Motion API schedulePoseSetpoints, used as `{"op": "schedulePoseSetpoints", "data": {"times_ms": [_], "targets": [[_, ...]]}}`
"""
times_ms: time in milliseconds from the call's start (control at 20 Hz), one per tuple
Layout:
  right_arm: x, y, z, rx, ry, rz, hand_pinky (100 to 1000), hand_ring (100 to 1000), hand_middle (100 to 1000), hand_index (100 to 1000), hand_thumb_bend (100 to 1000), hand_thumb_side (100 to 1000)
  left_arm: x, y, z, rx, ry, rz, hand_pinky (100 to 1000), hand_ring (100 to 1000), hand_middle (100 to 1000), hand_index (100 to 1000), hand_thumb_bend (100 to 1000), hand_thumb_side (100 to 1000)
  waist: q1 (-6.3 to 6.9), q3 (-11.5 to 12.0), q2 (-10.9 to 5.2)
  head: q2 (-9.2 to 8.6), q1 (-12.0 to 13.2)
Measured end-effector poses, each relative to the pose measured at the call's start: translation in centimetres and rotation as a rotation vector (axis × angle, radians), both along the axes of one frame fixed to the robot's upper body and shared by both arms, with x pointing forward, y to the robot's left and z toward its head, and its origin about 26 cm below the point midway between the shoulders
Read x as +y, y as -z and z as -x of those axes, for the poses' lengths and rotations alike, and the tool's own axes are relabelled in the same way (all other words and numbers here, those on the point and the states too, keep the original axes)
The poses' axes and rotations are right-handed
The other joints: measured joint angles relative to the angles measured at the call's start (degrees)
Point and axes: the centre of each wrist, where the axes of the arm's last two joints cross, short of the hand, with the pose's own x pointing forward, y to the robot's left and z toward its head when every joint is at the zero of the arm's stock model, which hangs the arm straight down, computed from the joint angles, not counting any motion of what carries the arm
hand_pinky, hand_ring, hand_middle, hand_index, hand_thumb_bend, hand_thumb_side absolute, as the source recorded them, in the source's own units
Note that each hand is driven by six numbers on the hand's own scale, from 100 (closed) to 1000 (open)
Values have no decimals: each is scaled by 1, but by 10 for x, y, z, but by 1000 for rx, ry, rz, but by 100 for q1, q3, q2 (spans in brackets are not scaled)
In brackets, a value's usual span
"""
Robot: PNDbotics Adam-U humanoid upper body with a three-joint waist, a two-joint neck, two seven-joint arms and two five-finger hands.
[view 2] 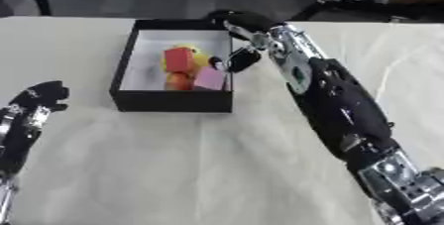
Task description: Pick up objects on the table and place them in the box.
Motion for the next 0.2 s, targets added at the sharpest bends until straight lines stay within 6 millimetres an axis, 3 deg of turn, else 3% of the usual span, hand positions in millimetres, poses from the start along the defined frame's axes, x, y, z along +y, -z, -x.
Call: {"op": "schedulePoseSetpoints", "data": {"times_ms": [100, 200], "targets": [[-4, -2, 4, -10, -9, -30, 916, 868, 934, 993, 212, 304, 1, 2, 1, 5, -4, -1, 783, 801, 704, 816, 286, 723, -2, -55, -1, 0, 38], [-14, -6, 13, -32, -17, -82, 904, 845, 901, 972, 162, 385, 3, 3, 2, 11, -12, -5, 783, 801, 704, 816, 285, 724, -5, -129, -1, 0, 101]]}}
